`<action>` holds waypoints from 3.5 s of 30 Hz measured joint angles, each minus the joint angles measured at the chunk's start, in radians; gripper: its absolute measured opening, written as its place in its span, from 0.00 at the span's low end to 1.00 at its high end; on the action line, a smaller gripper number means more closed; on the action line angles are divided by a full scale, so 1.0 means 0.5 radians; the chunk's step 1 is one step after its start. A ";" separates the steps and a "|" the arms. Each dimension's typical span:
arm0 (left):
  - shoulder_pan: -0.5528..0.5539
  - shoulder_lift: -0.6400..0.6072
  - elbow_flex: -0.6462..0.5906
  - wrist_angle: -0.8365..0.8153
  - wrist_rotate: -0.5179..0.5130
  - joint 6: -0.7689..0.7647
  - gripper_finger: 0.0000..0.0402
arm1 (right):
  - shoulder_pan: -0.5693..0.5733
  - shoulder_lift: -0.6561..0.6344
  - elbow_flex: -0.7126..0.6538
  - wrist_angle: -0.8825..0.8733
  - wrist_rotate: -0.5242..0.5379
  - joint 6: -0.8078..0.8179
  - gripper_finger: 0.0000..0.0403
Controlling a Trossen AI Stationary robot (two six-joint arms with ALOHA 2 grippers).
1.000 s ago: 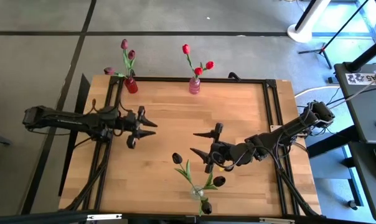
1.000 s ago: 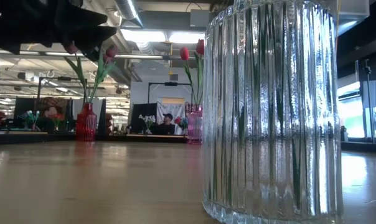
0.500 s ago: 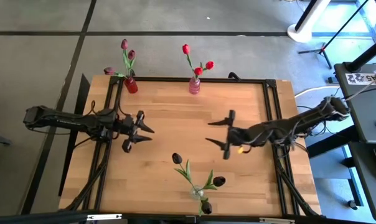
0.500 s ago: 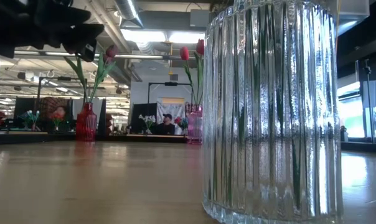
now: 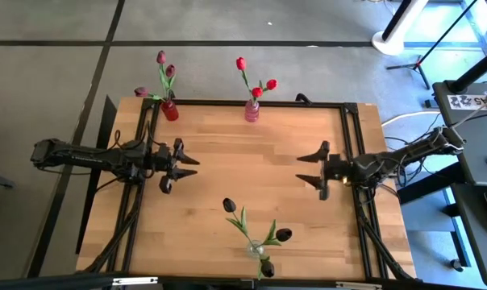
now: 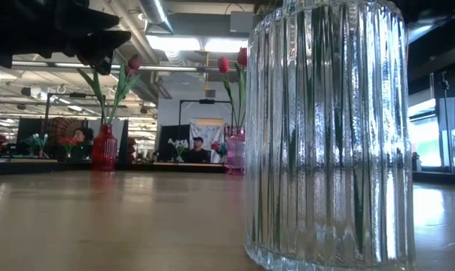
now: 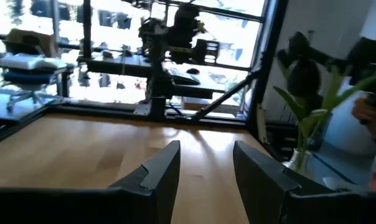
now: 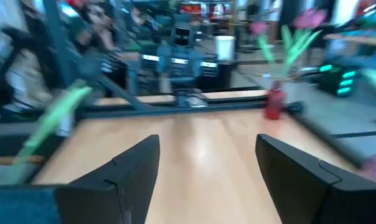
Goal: Sort flowers into vase by color
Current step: Return to Home Position
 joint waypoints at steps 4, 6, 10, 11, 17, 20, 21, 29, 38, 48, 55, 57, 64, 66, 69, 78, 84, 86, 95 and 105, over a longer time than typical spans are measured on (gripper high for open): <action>0.000 -0.051 0.000 -0.006 0.161 0.090 0.36 | 0.000 -0.104 -0.137 0.063 -0.189 0.175 0.66; 0.000 -0.081 0.000 0.002 0.184 0.104 0.36 | -0.032 -0.091 -0.178 0.096 -0.213 0.218 0.66; 0.000 -0.089 0.000 0.100 0.157 0.148 0.36 | -0.296 0.043 -0.178 0.124 -0.354 0.244 0.66; 0.000 -0.089 0.000 0.124 0.156 0.148 0.36 | -0.378 0.063 -0.182 0.113 -0.432 0.217 0.66; 0.000 -0.099 0.000 0.123 0.296 0.131 0.36 | -0.776 -0.054 -0.181 0.121 -0.689 0.039 0.66; -0.002 -0.145 0.000 0.079 0.456 0.130 0.36 | -0.791 -0.257 -0.175 0.006 -0.700 0.018 0.65; -0.001 -0.163 0.000 0.069 0.465 0.129 0.36 | -0.772 -0.325 -0.176 -0.082 -0.646 0.018 0.64; 0.002 -0.247 0.000 0.021 0.348 0.160 0.36 | -0.416 -0.680 -0.197 -0.412 -0.367 -0.114 0.38; 0.015 -0.274 0.000 -0.058 0.197 0.204 0.36 | -0.285 -1.064 -0.537 -0.361 -0.344 -0.088 0.02; 0.050 -0.575 0.000 -0.348 0.264 0.198 0.36 | -0.310 -1.389 -0.729 -0.447 -0.375 0.176 0.01; 0.048 -0.713 0.000 -0.455 0.342 0.157 0.36 | -0.530 -1.389 -0.732 -0.357 -0.627 0.185 0.01; 0.048 -0.730 0.000 -0.458 0.367 0.161 0.36 | -0.627 -1.390 -0.732 -0.355 -0.646 0.186 0.01; 0.019 -0.731 0.000 -0.533 0.459 0.153 0.36 | -0.854 -1.390 -0.731 -0.358 -0.757 0.093 0.01; -0.019 -0.732 0.000 -0.528 0.513 0.153 0.36 | -0.849 -1.389 -0.731 -0.358 -0.739 0.021 0.01; -0.083 -0.732 0.000 -0.529 0.480 0.178 0.36 | -0.848 -1.389 -0.732 -0.339 -0.724 0.020 0.01; -0.289 -0.741 -0.247 -0.132 0.380 0.201 0.36 | -0.850 -1.387 -0.812 -0.383 -0.589 0.062 0.01; -0.279 -0.756 -0.265 -0.252 0.142 0.213 0.36 | -0.849 -1.390 -0.802 -0.329 -0.692 -0.105 0.01; -0.279 -0.756 -0.265 -0.286 0.040 0.236 0.36 | -0.849 -1.390 -0.802 -0.346 -0.695 -0.137 0.01; -0.278 -0.754 -0.265 -0.544 -0.171 0.289 0.36 | -0.849 -1.387 -0.816 -0.368 -0.797 -0.188 0.01; -0.278 -0.755 -0.263 -0.730 -0.228 0.322 0.36 | -0.849 -1.387 -0.820 -0.387 -0.797 -0.226 0.01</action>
